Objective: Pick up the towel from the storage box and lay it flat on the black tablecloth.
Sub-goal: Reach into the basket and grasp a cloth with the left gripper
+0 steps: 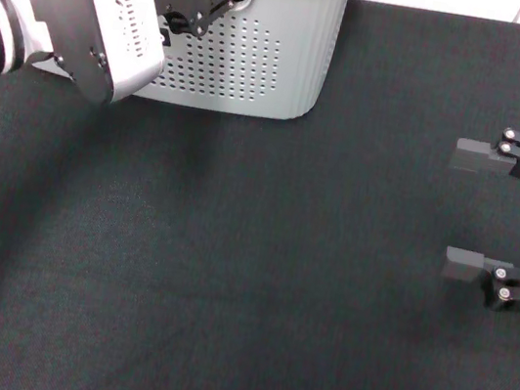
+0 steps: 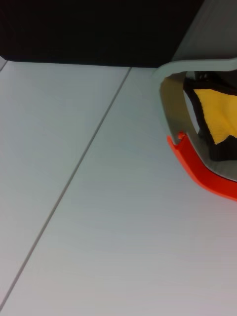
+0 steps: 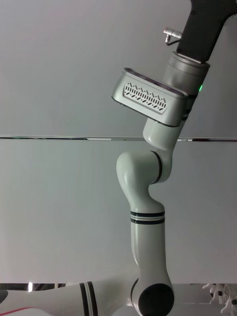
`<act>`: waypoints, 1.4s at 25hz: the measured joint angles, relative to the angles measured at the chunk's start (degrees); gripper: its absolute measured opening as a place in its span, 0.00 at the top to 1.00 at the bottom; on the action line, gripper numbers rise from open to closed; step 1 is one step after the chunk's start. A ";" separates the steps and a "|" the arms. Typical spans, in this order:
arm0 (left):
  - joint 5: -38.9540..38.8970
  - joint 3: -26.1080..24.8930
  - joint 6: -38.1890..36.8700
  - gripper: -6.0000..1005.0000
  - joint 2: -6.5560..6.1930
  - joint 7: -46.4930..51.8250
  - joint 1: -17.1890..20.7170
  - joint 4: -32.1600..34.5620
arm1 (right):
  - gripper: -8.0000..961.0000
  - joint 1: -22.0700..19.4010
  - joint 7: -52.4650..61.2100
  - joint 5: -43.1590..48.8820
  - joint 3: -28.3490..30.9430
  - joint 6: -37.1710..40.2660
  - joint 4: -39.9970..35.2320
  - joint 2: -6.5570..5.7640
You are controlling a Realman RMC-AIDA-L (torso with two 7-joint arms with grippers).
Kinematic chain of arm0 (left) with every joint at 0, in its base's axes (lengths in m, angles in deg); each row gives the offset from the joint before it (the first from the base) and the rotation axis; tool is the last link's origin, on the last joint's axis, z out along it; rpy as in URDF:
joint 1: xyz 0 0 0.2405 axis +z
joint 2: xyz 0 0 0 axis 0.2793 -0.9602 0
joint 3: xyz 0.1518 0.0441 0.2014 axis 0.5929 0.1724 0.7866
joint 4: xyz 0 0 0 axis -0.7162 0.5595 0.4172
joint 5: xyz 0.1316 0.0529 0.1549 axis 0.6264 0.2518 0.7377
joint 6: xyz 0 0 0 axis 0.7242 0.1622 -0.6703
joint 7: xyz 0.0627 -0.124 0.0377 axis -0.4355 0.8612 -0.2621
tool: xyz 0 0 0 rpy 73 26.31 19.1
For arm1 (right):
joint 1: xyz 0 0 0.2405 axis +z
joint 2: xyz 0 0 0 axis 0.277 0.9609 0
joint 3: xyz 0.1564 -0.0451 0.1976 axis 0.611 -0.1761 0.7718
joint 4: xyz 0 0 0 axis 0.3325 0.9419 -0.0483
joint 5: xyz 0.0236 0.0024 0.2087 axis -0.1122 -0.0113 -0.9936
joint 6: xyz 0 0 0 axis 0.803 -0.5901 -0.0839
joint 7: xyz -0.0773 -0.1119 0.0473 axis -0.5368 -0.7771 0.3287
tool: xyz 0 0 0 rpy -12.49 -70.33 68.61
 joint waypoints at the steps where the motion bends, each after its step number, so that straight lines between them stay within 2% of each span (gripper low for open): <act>1: 0.01 0.00 0.17 0.53 0.01 -0.14 0.00 -0.06 | 0.12 0.00 0.00 0.00 0.00 0.00 0.00 0.00; 6: 0.01 0.03 0.28 0.64 0.02 -0.84 0.18 -0.07 | 0.12 -0.04 0.00 -0.13 0.00 0.00 0.00 0.00; 11: -0.38 -0.19 0.30 0.70 0.02 -0.76 0.25 -0.06 | 0.12 -0.03 0.00 -0.22 0.00 0.00 0.00 -0.01; 17: -2.27 -0.21 1.94 0.90 0.08 -0.46 0.62 0.18 | 0.12 -0.02 0.00 -0.28 0.79 0.19 0.00 -0.08; 23: -5.68 1.18 6.53 0.97 0.15 -0.50 1.56 1.09 | 0.12 -0.11 0.00 -0.29 0.81 0.18 0.00 -0.09; 25: -11.56 1.93 8.51 0.97 0.09 -1.66 2.53 3.02 | 0.12 -0.23 0.00 -0.19 0.79 0.17 0.00 -0.09; 27: -14.27 1.90 8.62 0.97 0.06 -2.23 2.74 3.57 | 0.12 -0.24 0.00 -0.16 0.79 0.17 0.04 -0.09; 31: -27.80 0.39 7.32 0.98 -0.12 -3.43 3.89 6.67 | 0.12 -0.17 -0.46 -0.15 1.70 0.48 1.68 -0.09; 35: -42.95 -3.65 -0.02 0.98 -0.16 -3.42 5.44 9.19 | 0.12 -0.05 -0.87 -0.08 2.82 1.18 2.91 -0.12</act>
